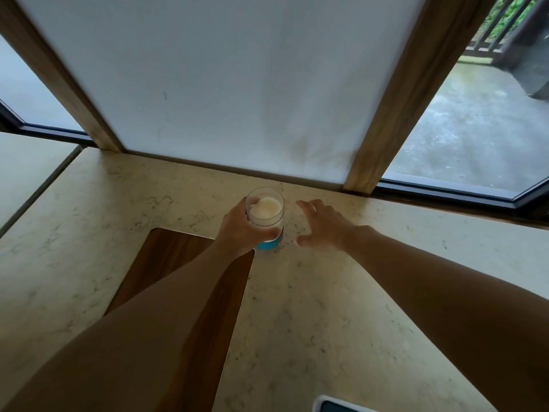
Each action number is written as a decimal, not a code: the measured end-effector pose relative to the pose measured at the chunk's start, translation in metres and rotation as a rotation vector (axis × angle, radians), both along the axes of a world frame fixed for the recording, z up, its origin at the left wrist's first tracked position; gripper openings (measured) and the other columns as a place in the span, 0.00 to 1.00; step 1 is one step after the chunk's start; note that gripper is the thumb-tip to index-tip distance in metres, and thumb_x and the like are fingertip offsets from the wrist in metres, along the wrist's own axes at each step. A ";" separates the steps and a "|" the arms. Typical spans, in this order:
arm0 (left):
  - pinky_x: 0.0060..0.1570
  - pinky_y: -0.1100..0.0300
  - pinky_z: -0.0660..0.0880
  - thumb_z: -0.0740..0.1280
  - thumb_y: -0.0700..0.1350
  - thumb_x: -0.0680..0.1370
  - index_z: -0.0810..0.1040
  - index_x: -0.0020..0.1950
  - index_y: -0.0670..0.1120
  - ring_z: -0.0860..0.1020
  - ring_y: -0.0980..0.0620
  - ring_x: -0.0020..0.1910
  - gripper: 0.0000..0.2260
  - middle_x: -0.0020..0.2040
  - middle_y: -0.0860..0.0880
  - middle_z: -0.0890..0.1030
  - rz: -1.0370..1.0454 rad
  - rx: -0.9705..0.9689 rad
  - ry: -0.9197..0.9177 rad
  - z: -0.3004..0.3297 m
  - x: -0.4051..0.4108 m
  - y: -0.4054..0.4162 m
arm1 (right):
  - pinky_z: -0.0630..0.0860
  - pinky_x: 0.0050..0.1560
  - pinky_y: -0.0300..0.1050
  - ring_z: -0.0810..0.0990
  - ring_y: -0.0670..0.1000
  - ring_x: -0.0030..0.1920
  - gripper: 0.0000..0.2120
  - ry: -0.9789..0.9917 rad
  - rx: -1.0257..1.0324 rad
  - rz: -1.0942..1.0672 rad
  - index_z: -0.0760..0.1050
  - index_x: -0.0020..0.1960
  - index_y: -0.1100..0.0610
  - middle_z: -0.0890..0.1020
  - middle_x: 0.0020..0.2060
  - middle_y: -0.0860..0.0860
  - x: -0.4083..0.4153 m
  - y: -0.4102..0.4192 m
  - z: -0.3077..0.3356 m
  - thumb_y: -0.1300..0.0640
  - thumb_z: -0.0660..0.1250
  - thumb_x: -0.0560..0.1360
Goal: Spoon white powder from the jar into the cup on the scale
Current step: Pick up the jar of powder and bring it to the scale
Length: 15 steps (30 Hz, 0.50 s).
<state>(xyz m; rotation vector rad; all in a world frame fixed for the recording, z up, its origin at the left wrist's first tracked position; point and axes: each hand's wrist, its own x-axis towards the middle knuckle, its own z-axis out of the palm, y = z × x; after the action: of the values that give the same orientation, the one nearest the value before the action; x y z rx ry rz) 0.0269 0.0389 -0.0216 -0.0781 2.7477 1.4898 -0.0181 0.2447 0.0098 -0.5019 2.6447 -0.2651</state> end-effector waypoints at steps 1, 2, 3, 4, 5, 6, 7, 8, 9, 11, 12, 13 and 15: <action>0.59 0.60 0.76 0.80 0.55 0.67 0.70 0.70 0.54 0.76 0.53 0.59 0.35 0.60 0.57 0.77 -0.012 -0.008 0.006 0.003 0.003 0.002 | 0.65 0.71 0.64 0.60 0.61 0.75 0.46 0.004 -0.008 -0.002 0.49 0.79 0.49 0.57 0.78 0.57 0.004 0.001 0.003 0.44 0.73 0.71; 0.59 0.59 0.77 0.80 0.55 0.67 0.70 0.70 0.54 0.77 0.53 0.60 0.35 0.60 0.57 0.78 -0.024 -0.017 0.012 0.008 0.006 0.004 | 0.65 0.70 0.64 0.61 0.61 0.74 0.45 0.012 -0.016 -0.005 0.49 0.79 0.49 0.57 0.78 0.57 0.009 0.003 0.007 0.44 0.73 0.71; 0.59 0.59 0.77 0.80 0.56 0.67 0.70 0.70 0.55 0.77 0.53 0.60 0.35 0.60 0.58 0.78 -0.034 -0.021 0.016 0.011 0.008 0.006 | 0.65 0.70 0.64 0.61 0.61 0.74 0.44 0.016 -0.026 -0.005 0.50 0.79 0.49 0.58 0.77 0.57 0.013 0.004 0.009 0.44 0.72 0.72; 0.59 0.59 0.77 0.80 0.56 0.68 0.70 0.70 0.55 0.77 0.53 0.60 0.34 0.60 0.58 0.78 -0.045 -0.021 0.025 0.015 0.011 0.008 | 0.66 0.70 0.64 0.62 0.61 0.74 0.44 0.024 -0.040 -0.006 0.50 0.78 0.49 0.58 0.77 0.57 0.017 0.005 0.011 0.44 0.72 0.72; 0.59 0.59 0.77 0.80 0.56 0.68 0.70 0.70 0.54 0.77 0.53 0.59 0.34 0.60 0.58 0.78 -0.060 -0.019 0.042 0.021 0.017 0.012 | 0.66 0.70 0.64 0.62 0.61 0.74 0.43 0.037 -0.059 -0.007 0.50 0.78 0.49 0.59 0.77 0.57 0.023 0.008 0.016 0.44 0.72 0.72; 0.59 0.60 0.77 0.80 0.55 0.68 0.71 0.70 0.54 0.77 0.54 0.59 0.33 0.60 0.58 0.78 -0.074 -0.017 0.060 0.026 0.022 0.015 | 0.67 0.69 0.63 0.63 0.61 0.73 0.43 0.051 -0.078 -0.006 0.51 0.78 0.49 0.60 0.77 0.57 0.028 0.010 0.020 0.43 0.71 0.72; 0.58 0.61 0.76 0.80 0.55 0.69 0.71 0.70 0.54 0.77 0.54 0.58 0.33 0.59 0.58 0.78 -0.084 -0.014 0.075 0.030 0.027 0.017 | 0.68 0.68 0.63 0.64 0.61 0.73 0.43 0.067 -0.099 -0.005 0.52 0.78 0.50 0.61 0.76 0.57 0.033 0.012 0.023 0.43 0.72 0.72; 0.57 0.62 0.76 0.80 0.55 0.68 0.71 0.70 0.54 0.78 0.55 0.58 0.33 0.59 0.58 0.78 -0.088 -0.016 0.084 0.033 0.032 0.020 | 0.69 0.68 0.62 0.65 0.60 0.72 0.42 0.084 -0.120 -0.006 0.52 0.78 0.50 0.61 0.76 0.57 0.037 0.014 0.026 0.43 0.72 0.72; 0.57 0.62 0.76 0.80 0.55 0.68 0.71 0.70 0.54 0.78 0.54 0.58 0.33 0.59 0.58 0.78 -0.084 -0.018 0.084 0.035 0.036 0.022 | 0.70 0.67 0.62 0.66 0.60 0.72 0.42 0.102 -0.137 -0.004 0.53 0.78 0.50 0.62 0.76 0.57 0.042 0.015 0.029 0.43 0.72 0.72; 0.56 0.61 0.76 0.80 0.55 0.67 0.71 0.70 0.54 0.78 0.53 0.58 0.34 0.59 0.58 0.78 -0.077 -0.032 0.073 0.040 0.045 0.025 | 0.71 0.67 0.60 0.67 0.60 0.71 0.42 0.118 -0.169 -0.002 0.54 0.77 0.50 0.63 0.75 0.57 0.053 0.018 0.033 0.43 0.72 0.72; 0.57 0.61 0.77 0.81 0.55 0.67 0.71 0.70 0.54 0.78 0.53 0.58 0.35 0.59 0.58 0.78 -0.080 -0.043 0.076 0.044 0.050 0.027 | 0.71 0.66 0.59 0.67 0.60 0.71 0.42 0.124 -0.182 -0.002 0.54 0.77 0.50 0.63 0.75 0.57 0.059 0.021 0.036 0.43 0.72 0.72; 0.57 0.60 0.77 0.81 0.55 0.67 0.70 0.70 0.53 0.77 0.53 0.59 0.35 0.60 0.57 0.78 -0.087 -0.051 0.079 0.047 0.055 0.029 | 0.71 0.66 0.58 0.67 0.60 0.71 0.42 0.127 -0.192 -0.003 0.54 0.77 0.49 0.63 0.75 0.57 0.065 0.023 0.039 0.43 0.72 0.72; 0.59 0.58 0.78 0.81 0.55 0.67 0.70 0.71 0.53 0.77 0.53 0.59 0.36 0.60 0.57 0.78 -0.097 -0.072 0.091 0.052 0.064 0.032 | 0.71 0.66 0.58 0.67 0.60 0.71 0.41 0.140 -0.205 -0.004 0.54 0.77 0.49 0.63 0.75 0.56 0.076 0.029 0.044 0.43 0.72 0.72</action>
<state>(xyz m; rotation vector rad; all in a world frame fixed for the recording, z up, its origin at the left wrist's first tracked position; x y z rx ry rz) 0.0909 0.0712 0.0304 0.1234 2.8298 1.4052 0.0575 0.2740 0.0539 -0.6012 2.7691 -0.5245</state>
